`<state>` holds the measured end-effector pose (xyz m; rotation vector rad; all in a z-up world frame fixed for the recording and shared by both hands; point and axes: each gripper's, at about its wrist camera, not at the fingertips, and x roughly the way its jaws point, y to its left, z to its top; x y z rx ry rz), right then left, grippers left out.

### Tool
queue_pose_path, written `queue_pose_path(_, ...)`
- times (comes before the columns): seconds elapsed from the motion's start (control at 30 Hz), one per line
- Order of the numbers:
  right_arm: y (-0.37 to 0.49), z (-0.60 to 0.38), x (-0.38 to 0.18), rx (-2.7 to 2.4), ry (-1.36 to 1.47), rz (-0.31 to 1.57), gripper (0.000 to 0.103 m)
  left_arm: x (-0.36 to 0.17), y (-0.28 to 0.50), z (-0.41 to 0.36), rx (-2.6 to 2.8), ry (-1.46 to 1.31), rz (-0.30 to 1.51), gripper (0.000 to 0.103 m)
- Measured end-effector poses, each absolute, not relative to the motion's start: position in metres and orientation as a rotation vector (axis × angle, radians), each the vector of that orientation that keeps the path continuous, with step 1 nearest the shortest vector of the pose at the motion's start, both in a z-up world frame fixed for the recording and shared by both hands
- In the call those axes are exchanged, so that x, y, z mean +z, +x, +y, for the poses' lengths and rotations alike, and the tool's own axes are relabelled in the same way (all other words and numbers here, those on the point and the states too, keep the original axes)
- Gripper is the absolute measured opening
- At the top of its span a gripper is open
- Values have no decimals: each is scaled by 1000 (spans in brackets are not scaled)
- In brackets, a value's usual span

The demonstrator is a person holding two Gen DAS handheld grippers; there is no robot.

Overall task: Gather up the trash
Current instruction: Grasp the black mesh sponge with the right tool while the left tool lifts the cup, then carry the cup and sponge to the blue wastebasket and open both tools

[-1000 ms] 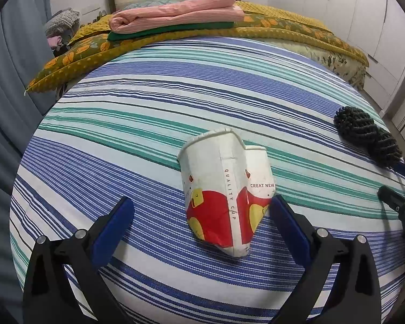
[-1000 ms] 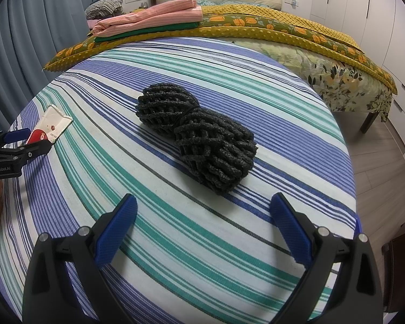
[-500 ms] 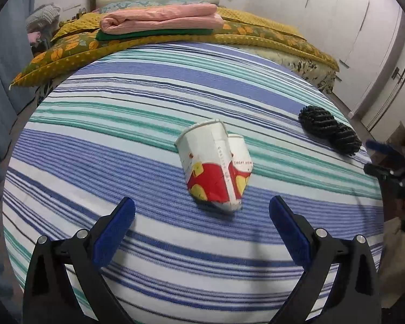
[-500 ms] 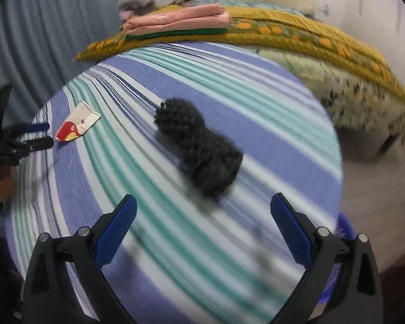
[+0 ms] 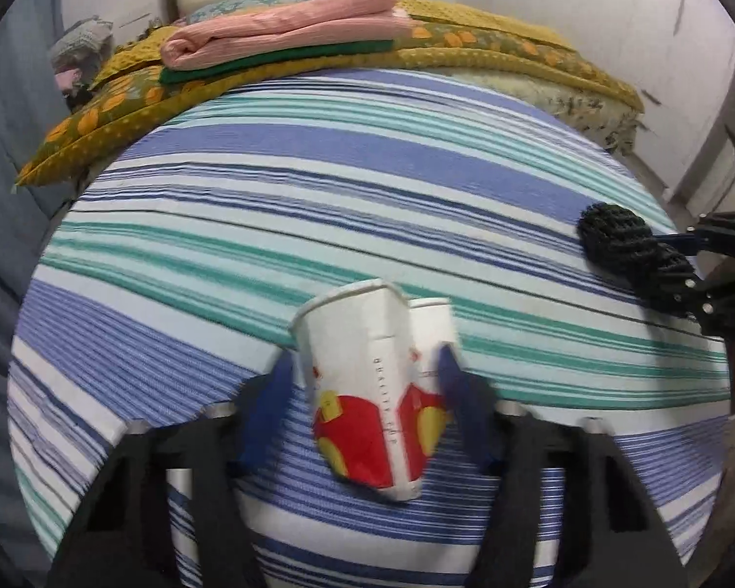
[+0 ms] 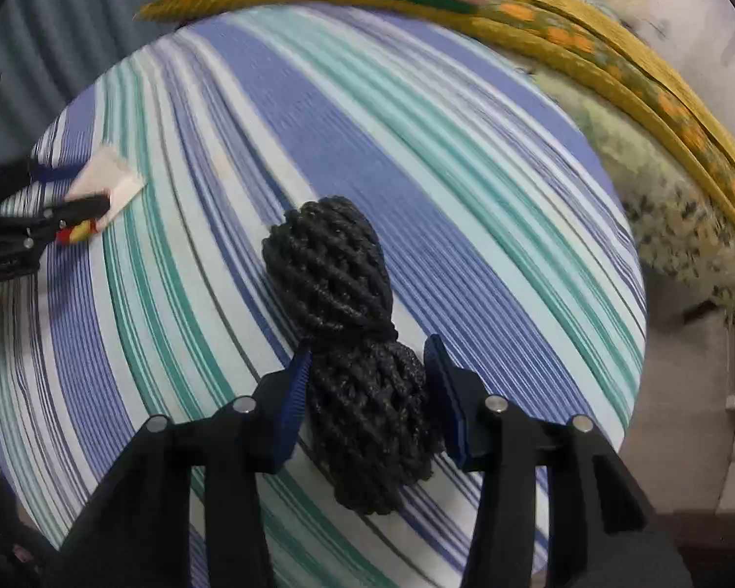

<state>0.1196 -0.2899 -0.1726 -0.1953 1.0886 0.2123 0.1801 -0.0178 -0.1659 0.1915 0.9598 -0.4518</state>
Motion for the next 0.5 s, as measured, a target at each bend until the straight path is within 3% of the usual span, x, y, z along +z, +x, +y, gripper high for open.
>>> queue_pose_path(0.07,109,-298,-164,228,-123,1052,43,-164,178,-18,-472,187,948,31)
queue_pose_path(0.3,45,-369,-137,226,195,928,43,-139,154,-42,-536,168,898,29)
queue_pose_path(0.5,-9,-464,-144,16,320,891,43,-102,109,-121,-741,179,868,29)
